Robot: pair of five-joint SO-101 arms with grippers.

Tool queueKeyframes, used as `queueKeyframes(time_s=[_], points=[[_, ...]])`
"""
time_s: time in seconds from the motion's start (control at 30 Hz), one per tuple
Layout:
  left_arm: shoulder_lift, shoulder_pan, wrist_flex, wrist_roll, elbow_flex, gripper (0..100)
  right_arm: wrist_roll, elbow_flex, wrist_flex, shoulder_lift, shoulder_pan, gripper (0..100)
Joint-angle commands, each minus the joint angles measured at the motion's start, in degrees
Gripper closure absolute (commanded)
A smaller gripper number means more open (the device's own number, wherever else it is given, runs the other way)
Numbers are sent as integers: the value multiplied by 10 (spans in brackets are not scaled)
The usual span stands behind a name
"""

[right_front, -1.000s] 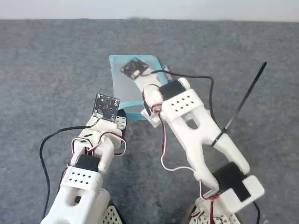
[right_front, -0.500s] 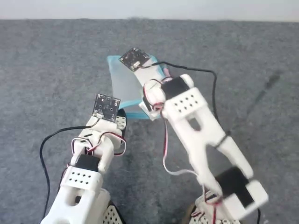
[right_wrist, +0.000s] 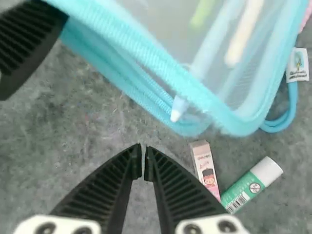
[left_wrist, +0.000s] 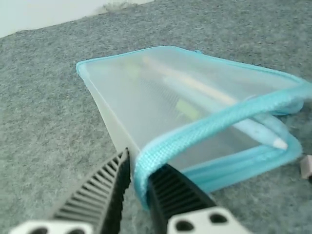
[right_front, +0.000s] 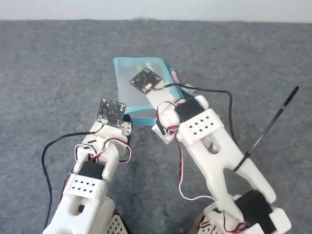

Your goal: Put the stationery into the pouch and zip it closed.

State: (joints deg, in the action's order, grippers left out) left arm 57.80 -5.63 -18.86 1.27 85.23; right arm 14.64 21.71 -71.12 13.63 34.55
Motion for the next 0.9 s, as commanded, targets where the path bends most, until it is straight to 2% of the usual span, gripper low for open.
queueKeyframes(time_s=[0.0, 0.33, 0.53, 0.87], points=[[1, -4, 7, 0, -2, 988, 5, 4, 39, 32, -16, 990], [1, -5, 7, 0, -2, 988, -8, 1, 92, 10, -28, 990], [1, -7, 7, 0, -2, 988, -8, -1, 153, -72, -28, 990], [1, -7, 8, -1, -2, 988, -8, -1, 266, -79, -27, 991]])
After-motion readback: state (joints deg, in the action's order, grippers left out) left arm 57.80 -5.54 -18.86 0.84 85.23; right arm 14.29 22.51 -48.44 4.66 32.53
